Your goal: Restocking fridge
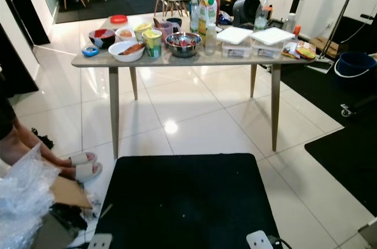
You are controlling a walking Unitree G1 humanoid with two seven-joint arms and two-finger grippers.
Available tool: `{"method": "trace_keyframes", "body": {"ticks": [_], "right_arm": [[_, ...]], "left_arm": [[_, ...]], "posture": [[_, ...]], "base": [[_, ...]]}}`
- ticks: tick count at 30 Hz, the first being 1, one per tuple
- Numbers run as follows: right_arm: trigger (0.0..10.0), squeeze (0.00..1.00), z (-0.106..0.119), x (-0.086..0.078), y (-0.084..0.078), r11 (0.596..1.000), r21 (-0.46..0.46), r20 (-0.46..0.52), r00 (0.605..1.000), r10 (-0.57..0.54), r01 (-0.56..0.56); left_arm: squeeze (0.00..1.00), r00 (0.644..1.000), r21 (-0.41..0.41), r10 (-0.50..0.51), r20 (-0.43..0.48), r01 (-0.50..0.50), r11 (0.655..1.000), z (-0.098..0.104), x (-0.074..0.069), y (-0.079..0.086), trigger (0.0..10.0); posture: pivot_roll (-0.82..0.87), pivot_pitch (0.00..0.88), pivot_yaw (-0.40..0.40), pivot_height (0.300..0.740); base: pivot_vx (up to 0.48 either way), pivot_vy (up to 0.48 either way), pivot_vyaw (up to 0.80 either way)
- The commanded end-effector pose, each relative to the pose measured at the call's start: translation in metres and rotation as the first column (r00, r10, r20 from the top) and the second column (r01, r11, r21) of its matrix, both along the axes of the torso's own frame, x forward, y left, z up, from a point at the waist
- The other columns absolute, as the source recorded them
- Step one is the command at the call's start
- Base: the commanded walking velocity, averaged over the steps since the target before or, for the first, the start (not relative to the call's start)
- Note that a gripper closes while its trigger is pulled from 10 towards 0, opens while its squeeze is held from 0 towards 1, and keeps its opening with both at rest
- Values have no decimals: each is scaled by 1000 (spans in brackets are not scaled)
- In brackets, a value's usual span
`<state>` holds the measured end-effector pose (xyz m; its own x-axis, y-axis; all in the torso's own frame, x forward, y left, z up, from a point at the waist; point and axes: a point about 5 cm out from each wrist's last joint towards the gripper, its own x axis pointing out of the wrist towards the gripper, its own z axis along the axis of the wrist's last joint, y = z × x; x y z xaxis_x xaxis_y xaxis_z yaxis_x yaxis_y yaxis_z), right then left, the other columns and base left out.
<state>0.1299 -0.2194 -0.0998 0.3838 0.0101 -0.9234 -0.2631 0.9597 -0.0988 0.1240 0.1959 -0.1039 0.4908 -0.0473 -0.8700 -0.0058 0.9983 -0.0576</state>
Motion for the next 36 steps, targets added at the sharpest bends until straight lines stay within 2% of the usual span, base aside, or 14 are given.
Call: {"method": "trace_keyframes", "body": {"ticks": [1, 36], "right_arm": [[10000, 0, -1, -3, -2, 1000, -11, -10, 1000, -2, 2], [10000, 0, -1, -2, 1, 1000, -10, -6, 1000, 13, -13]], "left_arm": [[0, 1000, -11, 16, -15, -16, 1000, -2, -5, -2, 10000], [0, 999, -23, -36, -36, 35, 999, -3, -8, -4, 10000]], "posture": [[-50, 0, -6, 740], [-43, 0, -5, 740]], "base": [[0, 0, 0], [7, 0, 0]]}}
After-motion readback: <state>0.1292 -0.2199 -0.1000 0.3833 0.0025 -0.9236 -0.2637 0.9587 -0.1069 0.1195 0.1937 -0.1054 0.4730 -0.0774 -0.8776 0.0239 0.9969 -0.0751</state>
